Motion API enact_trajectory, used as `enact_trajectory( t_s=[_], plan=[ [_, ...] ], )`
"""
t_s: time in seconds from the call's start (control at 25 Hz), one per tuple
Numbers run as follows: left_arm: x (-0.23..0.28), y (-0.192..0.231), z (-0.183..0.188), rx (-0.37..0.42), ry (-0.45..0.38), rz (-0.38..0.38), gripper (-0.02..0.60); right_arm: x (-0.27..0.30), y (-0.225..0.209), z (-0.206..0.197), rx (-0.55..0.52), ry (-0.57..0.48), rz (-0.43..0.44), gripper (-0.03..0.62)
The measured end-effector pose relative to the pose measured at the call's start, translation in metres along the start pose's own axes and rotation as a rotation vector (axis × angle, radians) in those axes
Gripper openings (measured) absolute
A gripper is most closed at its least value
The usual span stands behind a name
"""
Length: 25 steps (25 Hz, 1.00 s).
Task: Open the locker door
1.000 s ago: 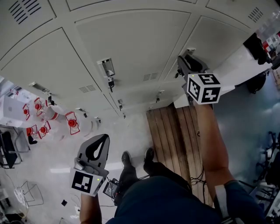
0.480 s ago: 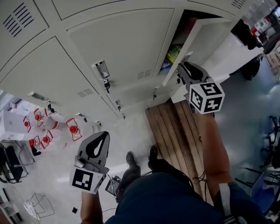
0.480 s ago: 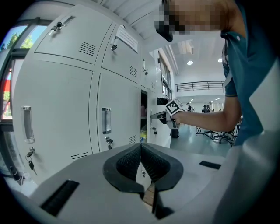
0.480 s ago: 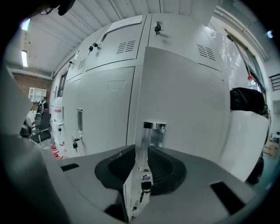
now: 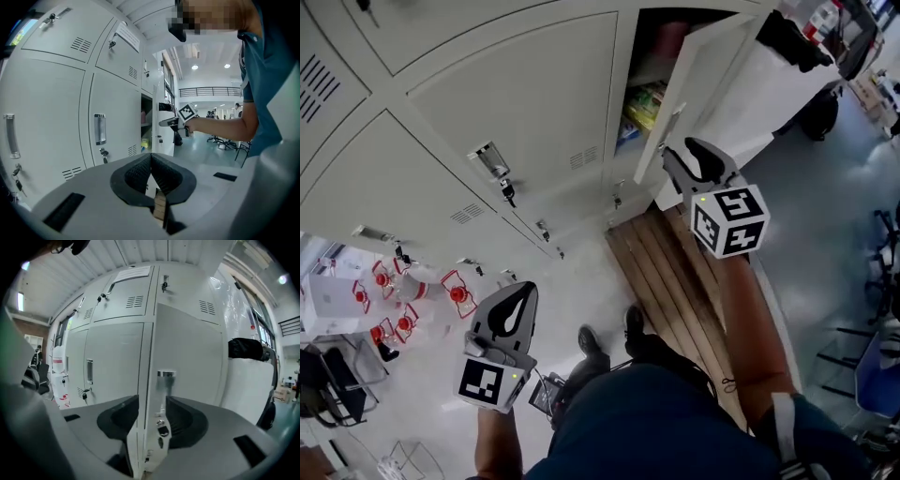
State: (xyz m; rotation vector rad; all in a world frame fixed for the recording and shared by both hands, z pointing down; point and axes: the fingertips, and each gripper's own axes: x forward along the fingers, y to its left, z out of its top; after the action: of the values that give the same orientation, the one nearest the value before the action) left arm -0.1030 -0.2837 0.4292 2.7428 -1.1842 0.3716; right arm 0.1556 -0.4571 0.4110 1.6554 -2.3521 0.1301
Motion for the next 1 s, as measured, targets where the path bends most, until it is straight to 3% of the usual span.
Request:
enact_trajectory(
  t_s=[0.08,0.24,0.4,0.68,1.0],
  plan=[
    [0.004,-0.007,0.006,0.010,-0.008,-0.018,0.017,0.016,0.008,0.005,0.013,-0.011,-0.029,0.193],
    [0.002,-0.012,0.012,0.015,-0.022,-0.025,0.017,0.040,-0.007,0.011,0.000,-0.013,-0.151,0.193],
    [-0.012,-0.003,0.008,0.007,-0.012,-0.001,0.017,0.038,-0.004,0.010,0.004,-0.013,-0.146,0.152],
    [-0.033,0.017,0.004,0.032,0.004,0.039,0.017,0.002,-0.013,-0.003,0.020,0.014,-0.121,0.152],
    [-0.035,0.018,0.020,0.088,-0.071,0.016,0.017,-0.059,-0.042,-0.031,0.044,0.031,-0.234,0.116]
  ],
)
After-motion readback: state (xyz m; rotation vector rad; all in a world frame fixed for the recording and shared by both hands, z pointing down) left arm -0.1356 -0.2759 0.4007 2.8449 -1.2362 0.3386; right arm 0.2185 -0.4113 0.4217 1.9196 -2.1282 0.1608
